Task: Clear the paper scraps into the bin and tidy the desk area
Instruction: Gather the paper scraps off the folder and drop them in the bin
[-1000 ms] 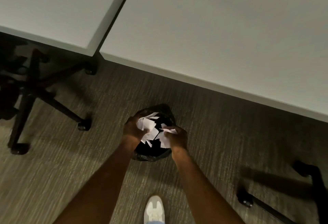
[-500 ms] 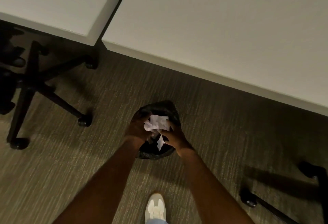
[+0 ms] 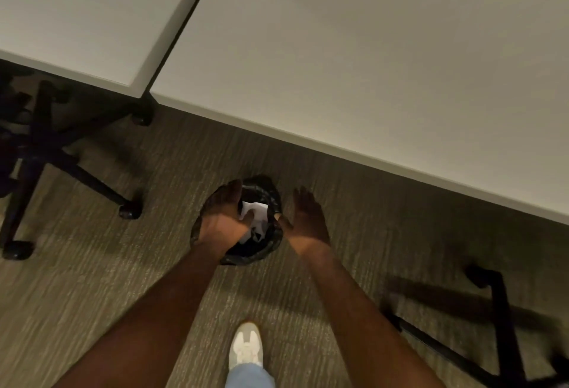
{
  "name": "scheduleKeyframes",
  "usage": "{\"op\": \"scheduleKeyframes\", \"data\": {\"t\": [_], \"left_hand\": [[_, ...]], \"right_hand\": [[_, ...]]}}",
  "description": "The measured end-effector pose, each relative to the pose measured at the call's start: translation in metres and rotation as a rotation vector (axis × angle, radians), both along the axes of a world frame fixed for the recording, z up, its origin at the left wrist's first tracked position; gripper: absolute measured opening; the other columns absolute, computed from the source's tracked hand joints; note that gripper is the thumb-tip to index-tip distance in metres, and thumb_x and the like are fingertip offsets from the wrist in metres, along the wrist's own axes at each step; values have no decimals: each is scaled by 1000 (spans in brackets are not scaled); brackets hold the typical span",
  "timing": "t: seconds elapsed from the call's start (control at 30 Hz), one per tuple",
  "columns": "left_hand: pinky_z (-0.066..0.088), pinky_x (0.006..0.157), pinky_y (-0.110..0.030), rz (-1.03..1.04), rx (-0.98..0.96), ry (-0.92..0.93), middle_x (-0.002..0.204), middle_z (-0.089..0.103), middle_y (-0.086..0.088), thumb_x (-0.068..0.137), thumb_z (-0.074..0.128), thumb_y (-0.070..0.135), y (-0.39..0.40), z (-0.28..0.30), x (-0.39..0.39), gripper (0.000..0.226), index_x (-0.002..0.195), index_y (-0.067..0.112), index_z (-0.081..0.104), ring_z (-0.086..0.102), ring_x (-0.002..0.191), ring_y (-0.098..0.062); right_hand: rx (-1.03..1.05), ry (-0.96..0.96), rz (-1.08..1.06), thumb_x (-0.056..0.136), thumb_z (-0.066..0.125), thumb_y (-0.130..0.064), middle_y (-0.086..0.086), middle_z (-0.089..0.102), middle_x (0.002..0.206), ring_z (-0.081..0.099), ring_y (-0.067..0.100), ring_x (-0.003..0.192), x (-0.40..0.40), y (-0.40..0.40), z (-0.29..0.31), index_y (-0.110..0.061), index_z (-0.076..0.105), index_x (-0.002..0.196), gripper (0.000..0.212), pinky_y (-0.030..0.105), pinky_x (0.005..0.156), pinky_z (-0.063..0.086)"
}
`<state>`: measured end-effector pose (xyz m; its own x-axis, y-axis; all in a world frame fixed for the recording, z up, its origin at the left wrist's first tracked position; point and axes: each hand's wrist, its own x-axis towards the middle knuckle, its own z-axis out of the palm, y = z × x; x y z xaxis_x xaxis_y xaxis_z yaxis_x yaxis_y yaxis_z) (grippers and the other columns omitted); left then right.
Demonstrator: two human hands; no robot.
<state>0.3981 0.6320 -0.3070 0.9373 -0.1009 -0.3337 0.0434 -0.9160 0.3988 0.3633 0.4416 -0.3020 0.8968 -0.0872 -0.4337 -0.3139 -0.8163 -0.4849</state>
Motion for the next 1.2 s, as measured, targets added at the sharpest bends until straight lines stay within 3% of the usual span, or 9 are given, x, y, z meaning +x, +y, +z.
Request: {"op": "scheduleKeyframes", "data": {"t": [0.17,0.27,0.3,0.37,0.47,0.53,0.7,0.9,1.2], "left_hand": [[30,119,-46,-142,-49,-152,160,32,-15,86,61,42,-43,50,-18,85,156,12,24,34,145,-34],[34,117,-48,-214,-45,-154,155,40,-19,85,50,50,-80,74,-35,83,154,9,30,40,141,-36],[39,113,-49,-220,-15,-121,148,48,-20,85,42,57,-94,84,-41,82,150,9,36,45,136,-37],[45,105,-48,-256,1,-81,134,58,-22,84,31,65,-125,107,-58,83,139,7,50,54,124,-39],[39,109,-47,-338,-46,-138,139,54,-22,92,49,52,-169,135,-82,68,140,4,49,50,127,-39],[32,116,-45,-414,-71,-181,149,45,-19,92,57,46,-198,150,-96,71,148,6,39,43,136,-38],[15,125,-42,-577,-151,-200,165,21,-10,92,58,47,-268,174,-143,85,158,14,16,18,153,-28],[10,126,-43,-787,-205,-155,168,2,-2,93,55,48,-349,183,-205,86,159,17,8,-3,155,-16],[15,126,-43,-1060,-244,-91,167,11,-2,93,57,49,-473,186,-319,83,158,19,15,10,154,-20]], "right_hand": [[-86,-45,37,98,46,-50,4,-5,167,-3,20,154,-32,-55,63,-17,2,158,82,34,125,-2],[-121,123,-6,100,43,-48,15,45,150,42,24,139,-58,-90,110,-9,46,141,56,38,107,36],[-167,134,-12,100,41,-51,13,60,131,56,25,122,-67,-103,123,-10,58,125,50,37,94,43],[-257,53,-2,99,37,-57,11,64,121,60,27,113,-87,-126,142,-15,61,116,51,39,93,44],[-348,-81,-1,98,35,-60,11,45,150,37,27,142,-116,-165,156,-14,44,141,63,44,122,19],[-373,-122,-22,98,33,-60,11,24,162,16,28,152,-137,-191,171,-13,27,153,72,45,125,2],[-418,-123,-126,98,22,-62,8,-17,165,-19,23,151,-209,-259,193,-14,-9,157,82,47,125,-1],[-467,-116,-326,97,27,-62,11,2,167,-2,26,154,-311,-335,204,-11,6,158,82,51,124,10],[-500,-19,-645,97,41,-55,6,0,167,-1,25,154,-473,-435,206,-20,5,159,79,47,123,12]]}}
